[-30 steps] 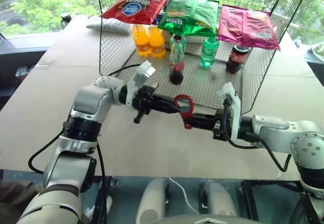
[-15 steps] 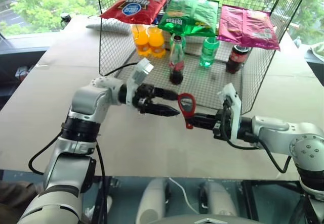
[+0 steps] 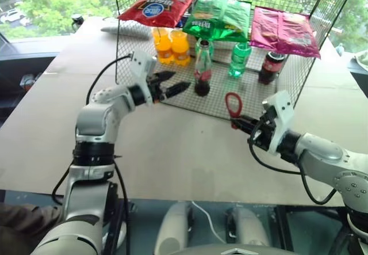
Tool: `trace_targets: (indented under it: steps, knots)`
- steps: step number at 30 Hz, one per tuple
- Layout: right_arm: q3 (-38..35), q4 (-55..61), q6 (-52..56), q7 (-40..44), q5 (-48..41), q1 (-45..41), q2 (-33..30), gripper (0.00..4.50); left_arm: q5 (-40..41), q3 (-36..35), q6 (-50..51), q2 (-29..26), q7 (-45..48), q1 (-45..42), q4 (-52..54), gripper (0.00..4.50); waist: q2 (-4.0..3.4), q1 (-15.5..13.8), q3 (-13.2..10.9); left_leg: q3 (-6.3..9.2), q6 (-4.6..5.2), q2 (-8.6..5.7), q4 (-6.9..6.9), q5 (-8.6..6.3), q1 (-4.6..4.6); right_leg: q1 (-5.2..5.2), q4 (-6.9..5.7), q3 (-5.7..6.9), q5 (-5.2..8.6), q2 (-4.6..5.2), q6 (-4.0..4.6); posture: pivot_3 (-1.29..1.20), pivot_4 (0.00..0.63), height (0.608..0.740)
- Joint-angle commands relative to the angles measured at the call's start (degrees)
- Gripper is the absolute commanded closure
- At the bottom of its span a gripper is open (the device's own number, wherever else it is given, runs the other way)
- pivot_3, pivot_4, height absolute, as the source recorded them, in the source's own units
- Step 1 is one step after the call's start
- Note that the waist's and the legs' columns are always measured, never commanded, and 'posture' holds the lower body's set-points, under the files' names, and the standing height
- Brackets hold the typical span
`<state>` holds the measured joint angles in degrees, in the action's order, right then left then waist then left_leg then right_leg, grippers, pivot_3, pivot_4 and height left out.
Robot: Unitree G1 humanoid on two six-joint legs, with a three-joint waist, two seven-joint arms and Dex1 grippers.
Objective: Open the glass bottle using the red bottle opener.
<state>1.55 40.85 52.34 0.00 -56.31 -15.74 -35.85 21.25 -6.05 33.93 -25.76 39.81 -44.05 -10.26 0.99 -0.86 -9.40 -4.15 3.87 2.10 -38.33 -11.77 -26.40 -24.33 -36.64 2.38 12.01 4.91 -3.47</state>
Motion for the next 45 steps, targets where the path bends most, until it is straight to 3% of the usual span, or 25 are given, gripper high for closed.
trace_targets:
  steps: [1,7,8,9,21,28,31,34,40,45]
  knots:
    - [0.0,3.6,-2.2,-0.7,7.1,0.7,-0.6,4.50,-3.7,0.0,-4.7,2.6,-6.8,-3.8,-3.8,0.60,0.00,0.1,0.0,-0.01,0.00,0.00,0.01,0.00,0.00,-0.01,0.00,0.00,-0.01,-0.02,-0.02,0.00,0.150,0.740]
    - [1.1,6.4,-2.4,-0.5,13.7,2.6,0.6,4.50,-5.0,1.5,-10.8,5.0,-5.2,-8.0,-10.3,0.60,0.01,0.1,0.0,-0.09,0.00,0.00,0.02,0.00,0.00,-0.04,0.00,-0.02,-0.02,-0.04,-0.03,0.00,0.150,0.740]
    - [1.2,6.7,-2.2,-0.5,14.3,2.9,0.9,4.50,-4.9,1.8,-11.3,5.1,-4.2,-8.5,-11.2,0.07,0.01,0.1,0.0,-0.07,0.00,0.01,0.01,0.00,0.00,-0.03,0.01,-0.02,-0.01,-0.04,-0.03,0.00,0.150,0.740]
    - [1.1,7.0,-2.1,-0.5,14.8,3.2,1.2,4.50,-5.0,2.5,-11.9,5.1,-3.0,-9.1,-12.0,0.02,0.01,0.1,0.0,-0.08,-0.01,0.01,0.01,0.00,0.00,-0.03,0.01,-0.02,-0.01,-0.04,-0.03,0.00,0.150,0.740]
    - [0.2,8.0,-0.9,0.5,17.5,4.3,3.8,4.50,-9.4,5.9,-20.0,7.1,0.8,-16.3,-25.3,0.02,0.01,0.0,0.0,-0.07,0.00,0.00,0.00,0.00,0.00,-0.02,0.00,-0.02,-0.01,-0.04,-0.03,0.00,0.150,0.740]
    - [-0.1,7.9,-0.2,1.5,18.5,3.8,4.4,4.50,-12.7,6.7,-27.1,10.2,2.0,-22.2,-40.9,0.02,0.02,0.1,0.0,-0.07,0.00,-0.01,0.00,0.00,-0.01,-0.03,0.01,-0.02,-0.01,-0.05,-0.03,0.00,0.150,0.740]
    - [-0.5,8.5,0.3,1.5,18.6,3.9,4.5,4.50,-13.4,5.9,-29.5,11.1,1.6,-24.2,-46.2,0.77,0.04,0.1,0.0,-0.08,0.00,-0.02,0.00,0.00,-0.01,-0.03,0.00,-0.02,-0.01,-0.06,-0.03,0.00,0.150,0.740]
    - [-1.0,9.0,0.8,1.4,18.7,4.2,4.7,4.50,-14.0,5.6,-31.6,11.2,1.8,-25.2,-49.0,2.11,0.05,0.1,0.0,-0.07,0.00,0.00,0.00,0.00,-0.02,-0.03,0.00,-0.01,-0.01,-0.05,-0.03,0.00,0.150,0.740]
    - [-1.6,9.6,1.5,1.3,19.0,4.8,5.3,4.50,-14.0,5.1,-34.5,10.7,3.7,-24.9,-49.5,2.15,0.04,0.1,0.0,-0.06,0.00,0.00,0.00,0.00,-0.02,-0.03,0.00,-0.01,-0.02,-0.04,-0.03,0.00,0.150,0.740]
    - [-2.0,9.7,1.7,1.9,19.3,4.8,5.4,4.50,-11.5,5.4,-31.8,8.4,12.1,-20.4,-39.2,2.15,0.04,0.2,0.0,-0.06,0.00,0.01,0.01,0.00,-0.04,-0.06,0.00,-0.01,-0.02,-0.04,-0.02,0.00,0.150,0.740]
